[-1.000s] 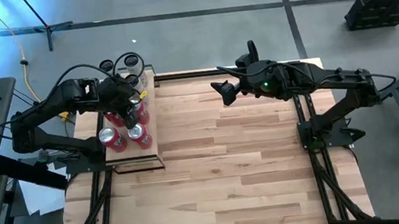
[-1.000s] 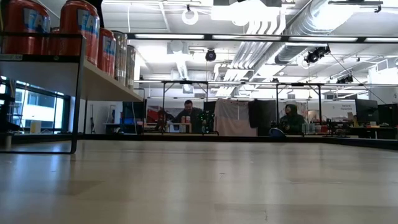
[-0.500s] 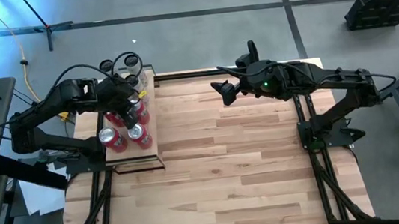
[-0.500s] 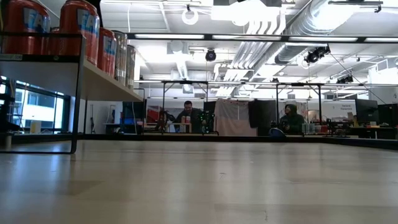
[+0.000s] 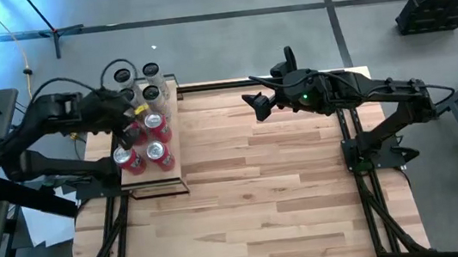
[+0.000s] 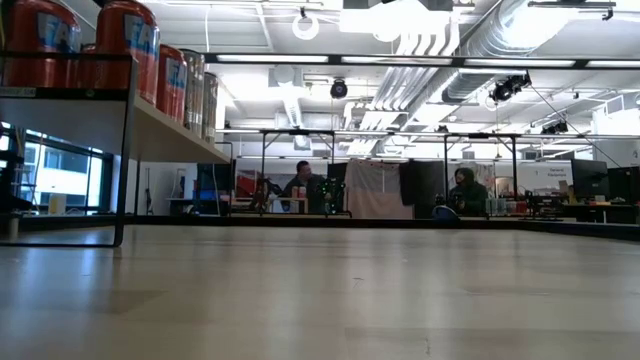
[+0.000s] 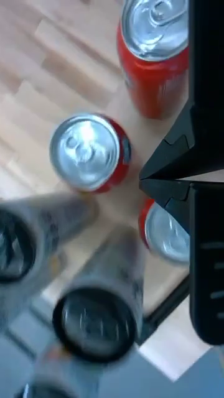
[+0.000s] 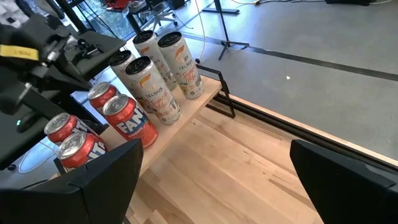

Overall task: Place canned beverage on shelf
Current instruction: Adjust the red soda cans

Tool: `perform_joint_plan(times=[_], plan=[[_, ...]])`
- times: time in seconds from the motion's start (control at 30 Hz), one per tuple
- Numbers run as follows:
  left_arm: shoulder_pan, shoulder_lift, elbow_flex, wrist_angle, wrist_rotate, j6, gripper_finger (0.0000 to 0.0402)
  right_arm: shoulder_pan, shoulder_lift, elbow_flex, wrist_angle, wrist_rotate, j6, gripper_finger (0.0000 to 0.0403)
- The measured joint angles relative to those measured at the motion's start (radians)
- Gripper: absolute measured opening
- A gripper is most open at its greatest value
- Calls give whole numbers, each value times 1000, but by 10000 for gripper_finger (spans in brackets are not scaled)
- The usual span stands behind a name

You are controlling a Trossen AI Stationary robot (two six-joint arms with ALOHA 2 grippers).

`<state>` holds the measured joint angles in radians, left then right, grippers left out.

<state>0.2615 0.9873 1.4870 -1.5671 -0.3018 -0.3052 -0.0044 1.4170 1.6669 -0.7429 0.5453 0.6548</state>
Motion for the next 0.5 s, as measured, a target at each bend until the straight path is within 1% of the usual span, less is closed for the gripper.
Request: perform_joint_plan(times=[0.13, 0.23, 0.33, 0.5], plan=[[0, -32, -6, -5, -79, -5, 0, 0, 0, 0, 0, 0, 0, 392], [0, -54, -29, -4, -108, 1, 0, 0, 0, 0, 0, 0, 0, 392], [0, -77, -65, -5, -112, -5, 0, 0, 0, 0, 0, 0, -1, 392], [0, -79, -132, -5, -107, -5, 0, 0, 0, 0, 0, 0, -4, 392]])
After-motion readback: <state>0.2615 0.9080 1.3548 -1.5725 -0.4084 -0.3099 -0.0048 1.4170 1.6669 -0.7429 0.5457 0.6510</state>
